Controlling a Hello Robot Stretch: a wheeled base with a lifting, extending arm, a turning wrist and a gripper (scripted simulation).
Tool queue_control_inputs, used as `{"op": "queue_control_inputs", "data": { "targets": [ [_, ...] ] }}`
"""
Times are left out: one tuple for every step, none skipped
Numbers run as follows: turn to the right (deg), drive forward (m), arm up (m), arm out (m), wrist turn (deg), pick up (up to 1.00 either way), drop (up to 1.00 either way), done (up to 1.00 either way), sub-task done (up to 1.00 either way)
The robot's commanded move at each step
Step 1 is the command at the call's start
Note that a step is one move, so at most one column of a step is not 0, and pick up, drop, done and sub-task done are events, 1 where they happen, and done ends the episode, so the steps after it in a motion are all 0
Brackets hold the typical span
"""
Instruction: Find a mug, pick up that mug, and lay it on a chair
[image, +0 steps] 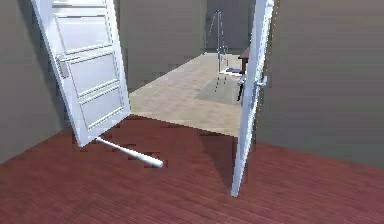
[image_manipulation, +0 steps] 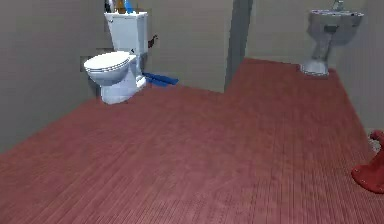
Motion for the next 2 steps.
{"op": "queue_control_inputs", "data": {
  "targets": [
    [0.0, 1.00, 0.00, 0.00, 0.0, 0.00, 0.00, 0.00, 0.00],
    [12.0, 0.00, 0.00, 0.00, 0.0, 0.00, 0.00, 0.00, 0.00]
  ]
}}
